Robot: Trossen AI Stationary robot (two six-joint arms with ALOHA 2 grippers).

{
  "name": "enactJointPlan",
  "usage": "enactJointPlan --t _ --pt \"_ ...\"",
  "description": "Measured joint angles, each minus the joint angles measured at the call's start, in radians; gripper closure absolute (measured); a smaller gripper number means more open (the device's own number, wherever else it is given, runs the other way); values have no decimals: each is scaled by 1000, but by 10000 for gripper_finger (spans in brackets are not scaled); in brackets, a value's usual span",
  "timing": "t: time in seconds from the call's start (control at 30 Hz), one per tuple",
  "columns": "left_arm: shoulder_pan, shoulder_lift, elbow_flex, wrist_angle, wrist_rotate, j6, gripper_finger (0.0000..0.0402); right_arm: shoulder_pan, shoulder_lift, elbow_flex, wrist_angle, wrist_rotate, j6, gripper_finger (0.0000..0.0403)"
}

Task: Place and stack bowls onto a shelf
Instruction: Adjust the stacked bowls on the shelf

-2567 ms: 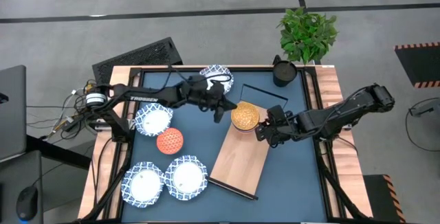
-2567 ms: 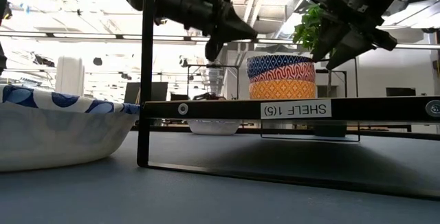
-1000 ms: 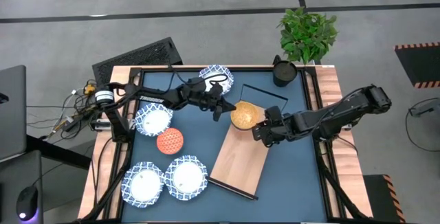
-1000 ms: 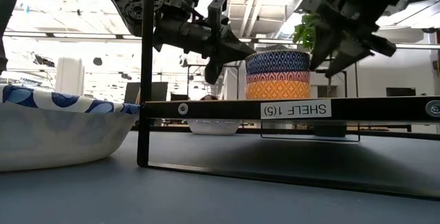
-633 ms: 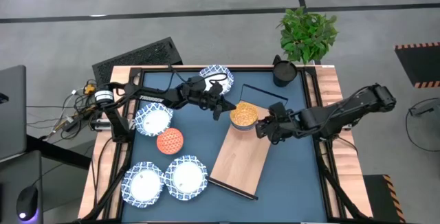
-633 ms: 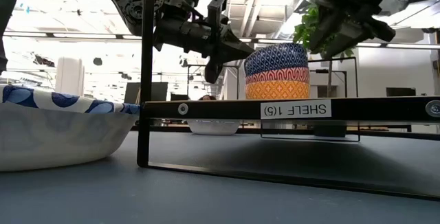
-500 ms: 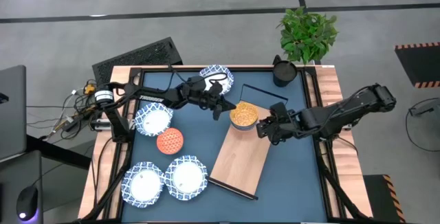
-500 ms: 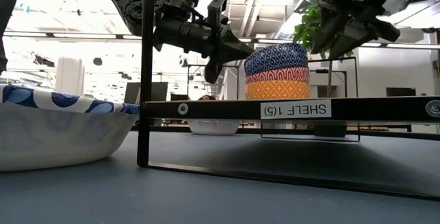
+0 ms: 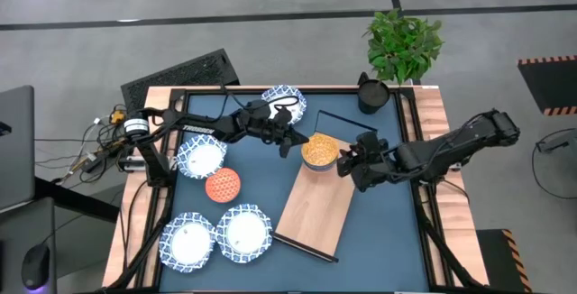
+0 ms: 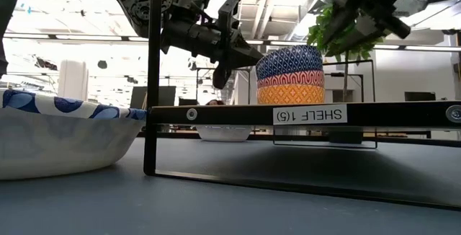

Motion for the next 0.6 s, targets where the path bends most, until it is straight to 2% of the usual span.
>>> enactJointPlan --t 0.3,0.6 --pt "-1 0 0 0 -3 -7 401 -34 58 0 7 -64 -20 196" --pt "-5 0 0 0 -4 -7 401 -30 52 0 41 -57 -33 196"
